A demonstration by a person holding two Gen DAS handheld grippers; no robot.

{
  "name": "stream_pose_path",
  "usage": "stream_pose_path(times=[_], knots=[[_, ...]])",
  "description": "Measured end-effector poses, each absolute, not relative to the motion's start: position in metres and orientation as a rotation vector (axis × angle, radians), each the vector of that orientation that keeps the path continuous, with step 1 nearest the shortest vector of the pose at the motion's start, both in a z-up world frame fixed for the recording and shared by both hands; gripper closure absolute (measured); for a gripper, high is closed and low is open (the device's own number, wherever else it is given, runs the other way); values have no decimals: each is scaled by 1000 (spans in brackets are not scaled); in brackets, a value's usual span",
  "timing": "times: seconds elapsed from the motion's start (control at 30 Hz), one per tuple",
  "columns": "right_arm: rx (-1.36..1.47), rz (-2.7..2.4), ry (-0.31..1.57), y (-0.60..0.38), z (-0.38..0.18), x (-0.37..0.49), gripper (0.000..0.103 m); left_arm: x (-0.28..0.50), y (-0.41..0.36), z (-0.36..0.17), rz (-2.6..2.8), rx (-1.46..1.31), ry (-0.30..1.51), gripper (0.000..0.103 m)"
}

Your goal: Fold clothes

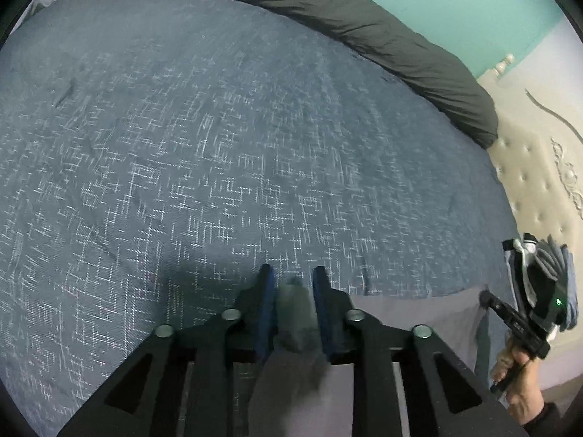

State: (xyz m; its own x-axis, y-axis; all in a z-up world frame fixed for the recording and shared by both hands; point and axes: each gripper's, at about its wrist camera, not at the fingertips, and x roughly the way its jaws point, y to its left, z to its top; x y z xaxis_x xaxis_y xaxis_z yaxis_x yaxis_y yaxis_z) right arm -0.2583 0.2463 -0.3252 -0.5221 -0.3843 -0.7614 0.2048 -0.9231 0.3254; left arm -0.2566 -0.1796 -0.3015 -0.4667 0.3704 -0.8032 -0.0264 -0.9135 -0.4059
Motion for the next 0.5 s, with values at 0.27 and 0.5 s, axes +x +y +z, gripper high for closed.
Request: stream_pose_path(times=[0.27,0.5], knots=[[1326,-2432,-369,252,-330,-264,99,-247,-182,-319,2417,-1480,-491,68],[1349,-2416,-351,247,-334,-265,99,-249,-167,-324,2408,-1495,-405,91]])
